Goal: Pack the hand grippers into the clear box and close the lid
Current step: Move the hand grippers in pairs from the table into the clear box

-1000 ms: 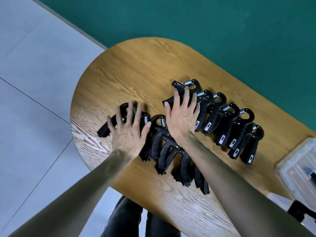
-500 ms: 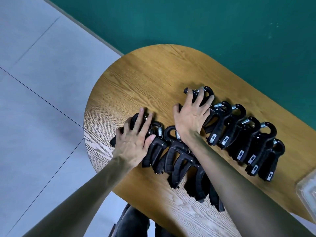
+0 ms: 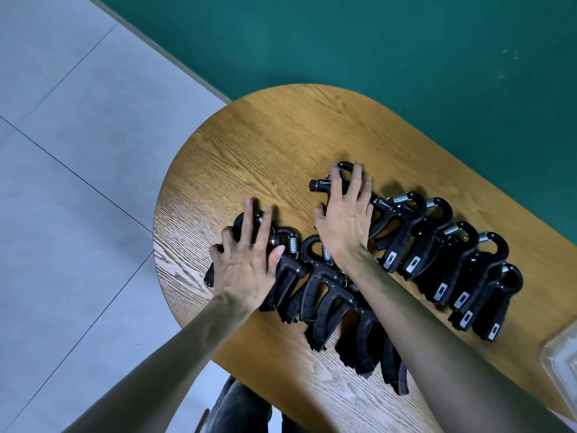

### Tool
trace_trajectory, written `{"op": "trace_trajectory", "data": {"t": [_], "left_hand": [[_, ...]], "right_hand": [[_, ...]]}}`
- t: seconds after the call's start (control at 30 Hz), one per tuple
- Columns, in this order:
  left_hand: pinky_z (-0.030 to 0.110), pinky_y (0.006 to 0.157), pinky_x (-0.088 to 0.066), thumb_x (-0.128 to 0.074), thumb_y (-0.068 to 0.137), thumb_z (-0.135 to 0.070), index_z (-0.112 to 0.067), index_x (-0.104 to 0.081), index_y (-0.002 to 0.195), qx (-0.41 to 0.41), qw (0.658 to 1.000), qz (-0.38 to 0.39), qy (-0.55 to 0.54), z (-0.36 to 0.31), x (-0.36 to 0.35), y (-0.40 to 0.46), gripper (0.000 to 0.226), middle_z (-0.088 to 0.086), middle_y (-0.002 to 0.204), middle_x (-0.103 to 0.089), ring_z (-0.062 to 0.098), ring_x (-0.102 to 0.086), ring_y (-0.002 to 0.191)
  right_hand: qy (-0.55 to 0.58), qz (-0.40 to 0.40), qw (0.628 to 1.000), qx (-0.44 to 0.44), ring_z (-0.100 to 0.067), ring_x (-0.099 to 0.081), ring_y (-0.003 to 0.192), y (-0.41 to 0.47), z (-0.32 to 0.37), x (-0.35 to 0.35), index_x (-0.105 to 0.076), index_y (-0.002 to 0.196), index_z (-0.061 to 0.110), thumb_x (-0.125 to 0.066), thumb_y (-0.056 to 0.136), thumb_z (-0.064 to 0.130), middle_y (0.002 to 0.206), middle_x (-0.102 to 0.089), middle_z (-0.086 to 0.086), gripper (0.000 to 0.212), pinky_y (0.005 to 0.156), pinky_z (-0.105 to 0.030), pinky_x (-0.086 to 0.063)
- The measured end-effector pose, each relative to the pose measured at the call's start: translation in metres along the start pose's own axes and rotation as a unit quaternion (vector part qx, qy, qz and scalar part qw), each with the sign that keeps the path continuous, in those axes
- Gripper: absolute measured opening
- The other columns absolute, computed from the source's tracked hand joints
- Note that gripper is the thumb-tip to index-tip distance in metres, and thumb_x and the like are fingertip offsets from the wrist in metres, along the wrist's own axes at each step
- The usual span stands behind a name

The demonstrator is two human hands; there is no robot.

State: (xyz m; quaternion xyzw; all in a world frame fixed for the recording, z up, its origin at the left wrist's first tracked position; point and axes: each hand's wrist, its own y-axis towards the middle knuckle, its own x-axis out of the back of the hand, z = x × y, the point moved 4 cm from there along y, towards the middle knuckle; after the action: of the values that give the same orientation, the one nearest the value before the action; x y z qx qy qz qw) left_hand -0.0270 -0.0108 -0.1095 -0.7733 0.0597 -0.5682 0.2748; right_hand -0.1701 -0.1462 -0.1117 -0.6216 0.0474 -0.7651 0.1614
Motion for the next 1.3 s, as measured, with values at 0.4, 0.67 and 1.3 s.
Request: {"op": "trace_trajectory", "data": {"t": [0.4, 0.67, 1.3], "left_hand": [[0.053, 0.108, -0.038, -0.026, 0.105, -0.047, -0.039, 0.032, 0.153, -0.036, 0.999, 0.031, 0.025, 0.007, 0.003, 0.002, 0.075, 0.000, 0.161, 0.041, 0.033, -0.033, 0.129], [0.054, 0.105, -0.040, -0.039, 0.107, -0.036, -0.031, 0.027, 0.157, -0.012, 0.999, 0.008, 0.042, -0.009, 0.005, -0.005, 0.083, 0.009, 0.166, 0.030, 0.040, -0.042, 0.125], [0.055, 0.087, -0.043, -0.044, 0.104, -0.029, -0.025, -0.001, 0.164, -0.109, 0.977, -0.123, 0.133, -0.228, 0.038, -0.101, 0.074, 0.009, 0.170, 0.017, 0.044, -0.049, 0.103]], "right_hand": [[-0.054, -0.058, 0.996, 0.046, -0.031, -0.045, 0.100, -0.014, -0.003, 0.016, -0.019, 0.159, 0.024, -0.054, 0.087, 0.015, 0.167, 0.001, -0.015, 0.080, 0.079, -0.042, -0.045], [-0.050, -0.075, 0.994, 0.062, -0.035, -0.043, 0.102, -0.045, -0.021, 0.040, -0.017, 0.159, 0.020, -0.053, 0.090, 0.015, 0.166, 0.003, -0.017, 0.078, 0.080, -0.045, -0.045], [0.023, -0.133, 0.991, -0.011, -0.040, -0.038, 0.118, -0.202, -0.179, 0.155, -0.017, 0.157, 0.024, -0.059, 0.091, 0.014, 0.167, 0.012, -0.010, 0.078, 0.094, -0.053, -0.043]]}}
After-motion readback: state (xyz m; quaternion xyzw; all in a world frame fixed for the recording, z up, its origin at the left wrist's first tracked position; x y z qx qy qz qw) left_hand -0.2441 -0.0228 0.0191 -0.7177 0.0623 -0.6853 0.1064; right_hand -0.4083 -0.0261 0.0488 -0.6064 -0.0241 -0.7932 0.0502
